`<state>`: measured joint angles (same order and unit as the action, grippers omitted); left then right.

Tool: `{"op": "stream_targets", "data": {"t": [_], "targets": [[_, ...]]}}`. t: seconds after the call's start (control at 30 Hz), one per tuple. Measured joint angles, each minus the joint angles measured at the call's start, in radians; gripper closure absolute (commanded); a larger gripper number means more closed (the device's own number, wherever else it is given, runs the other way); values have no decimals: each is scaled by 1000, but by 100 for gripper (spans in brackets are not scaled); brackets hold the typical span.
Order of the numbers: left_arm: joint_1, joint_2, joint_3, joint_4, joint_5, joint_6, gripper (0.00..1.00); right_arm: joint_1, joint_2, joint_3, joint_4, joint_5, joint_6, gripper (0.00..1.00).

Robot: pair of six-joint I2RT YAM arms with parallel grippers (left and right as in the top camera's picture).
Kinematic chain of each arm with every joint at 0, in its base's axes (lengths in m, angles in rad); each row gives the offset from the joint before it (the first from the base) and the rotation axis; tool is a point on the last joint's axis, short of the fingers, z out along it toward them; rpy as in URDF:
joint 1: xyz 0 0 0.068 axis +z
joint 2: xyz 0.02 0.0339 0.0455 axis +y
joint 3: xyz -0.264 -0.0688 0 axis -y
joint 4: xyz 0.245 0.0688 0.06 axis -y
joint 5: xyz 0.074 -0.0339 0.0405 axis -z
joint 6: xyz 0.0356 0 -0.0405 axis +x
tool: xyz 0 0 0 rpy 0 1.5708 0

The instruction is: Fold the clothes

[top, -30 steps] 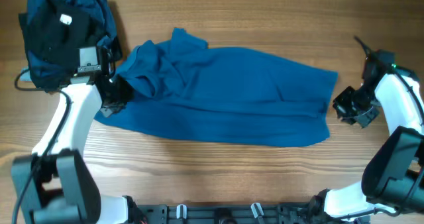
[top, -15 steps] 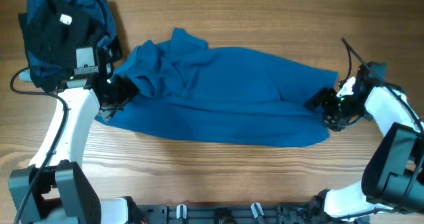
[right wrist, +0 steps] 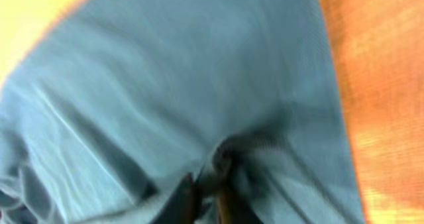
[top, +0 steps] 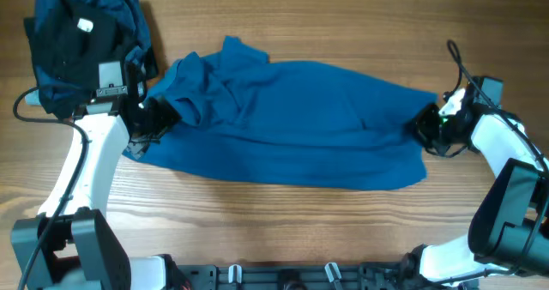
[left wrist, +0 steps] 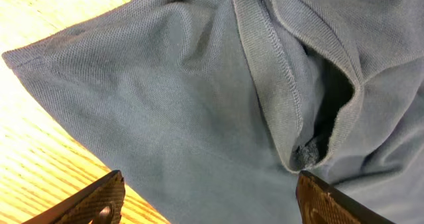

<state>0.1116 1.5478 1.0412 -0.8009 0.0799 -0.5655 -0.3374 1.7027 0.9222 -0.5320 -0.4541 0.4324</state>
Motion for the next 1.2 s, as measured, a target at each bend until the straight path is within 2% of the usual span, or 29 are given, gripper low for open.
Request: {"op": "stream_targets", "data": {"t": [0.07, 0.1, 0.13, 0.17, 0.23, 0.27, 0.43, 0.53, 0.63, 0.77, 0.83, 0.93, 1.03, 1.13, 1.2], "targets": [[0, 0, 0, -2, 0, 0, 28, 5, 0, -3, 78, -2, 31, 95], [0, 0, 0, -3, 3, 0, 37, 14, 0, -5, 157, -3, 49, 96], [0, 0, 0, -3, 16, 3, 38, 21, 0, -5, 194, -3, 61, 92], [0, 0, 0, -4, 36, 10, 39, 25, 0, -6, 231, -7, 71, 76], [-5, 0, 0, -11, 87, 33, 40, 26, 1, -6, 258, -8, 88, 29], [-25, 0, 0, -19, 106, 50, 41, 26, 1, -6, 252, 3, 92, 25], [-172, 0, 0, 11, 129, 70, 31, 26, 1, -5, 111, 172, 97, 21], [-230, 0, 0, 61, 114, 50, 21, 26, 1, -5, 50, 243, 99, 18], [-235, 0, 0, 152, 100, 37, 25, 26, 0, 5, 16, 253, 94, 13], [-235, 0, 15, 163, 140, 33, 26, 26, -58, 95, -57, 245, 60, 4], [-235, 0, 82, 141, 169, 33, 26, 26, -87, 197, -125, 226, 23, 0], [-235, 4, 266, 130, 185, 33, 25, 26, -93, 375, -219, 208, -47, 1], [-235, 39, 444, 142, 193, 32, 23, 26, -98, 474, -236, 192, -81, 1], [-235, 211, 617, 117, 200, 33, 21, 27, -99, 478, -294, 168, -103, 1], [-235, 387, 753, 79, 200, 35, 21, 34, -96, 478, -329, 166, -118, 0]]}}
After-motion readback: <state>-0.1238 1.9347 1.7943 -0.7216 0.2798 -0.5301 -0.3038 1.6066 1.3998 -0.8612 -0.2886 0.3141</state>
